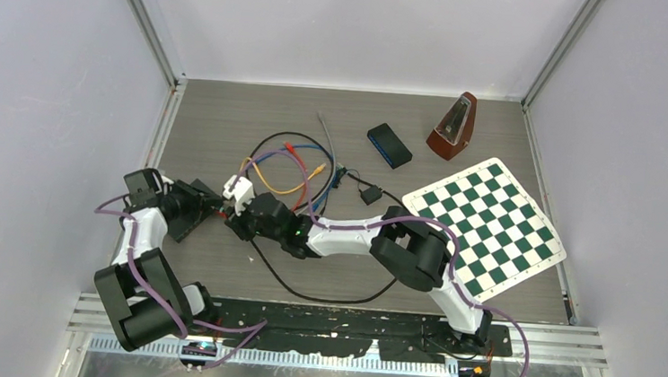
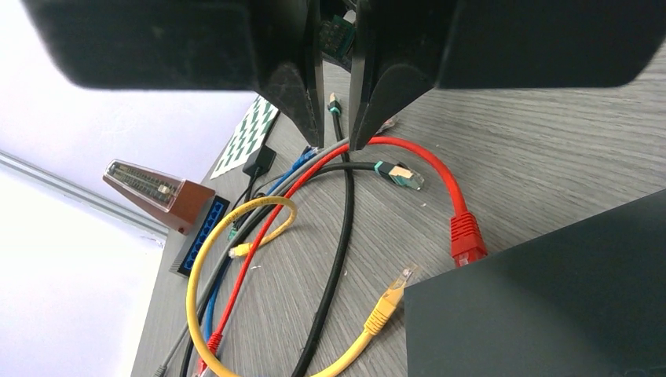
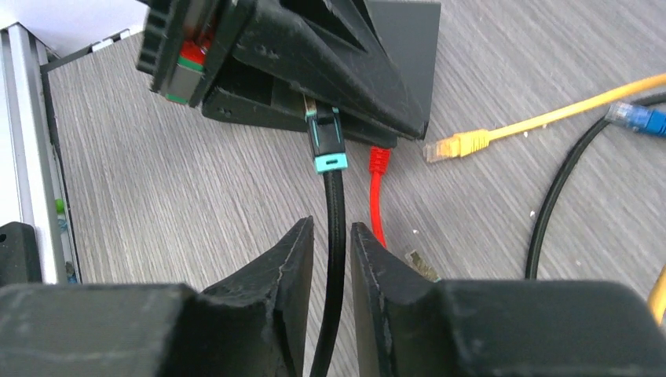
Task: Insert the plug into the switch port
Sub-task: Insert the connector into the switch port.
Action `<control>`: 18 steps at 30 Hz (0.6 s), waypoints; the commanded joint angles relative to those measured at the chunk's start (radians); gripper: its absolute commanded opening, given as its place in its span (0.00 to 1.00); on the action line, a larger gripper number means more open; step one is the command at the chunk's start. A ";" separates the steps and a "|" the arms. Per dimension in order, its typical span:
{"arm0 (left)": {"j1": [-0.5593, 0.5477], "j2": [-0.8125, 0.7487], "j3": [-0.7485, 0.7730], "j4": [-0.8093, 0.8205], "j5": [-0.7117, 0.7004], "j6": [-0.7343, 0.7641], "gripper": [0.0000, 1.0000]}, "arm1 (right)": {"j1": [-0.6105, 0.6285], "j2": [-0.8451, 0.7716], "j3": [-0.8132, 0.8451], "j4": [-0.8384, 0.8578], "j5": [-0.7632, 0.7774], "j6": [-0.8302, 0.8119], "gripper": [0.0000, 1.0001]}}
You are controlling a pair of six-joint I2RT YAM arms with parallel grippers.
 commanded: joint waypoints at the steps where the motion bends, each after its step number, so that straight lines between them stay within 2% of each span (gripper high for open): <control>1: -0.004 -0.022 0.000 0.016 0.014 0.007 0.12 | 0.003 -0.040 -0.005 0.129 -0.032 -0.049 0.35; 4: -0.004 -0.015 0.002 0.011 0.019 0.022 0.12 | 0.003 -0.041 -0.002 0.150 -0.032 -0.062 0.37; 13: -0.004 -0.018 0.009 0.003 0.040 0.037 0.13 | 0.002 -0.043 0.014 0.172 -0.032 -0.089 0.37; 18: -0.004 -0.034 0.012 -0.007 0.021 0.038 0.15 | 0.002 -0.030 0.026 0.182 -0.032 -0.081 0.17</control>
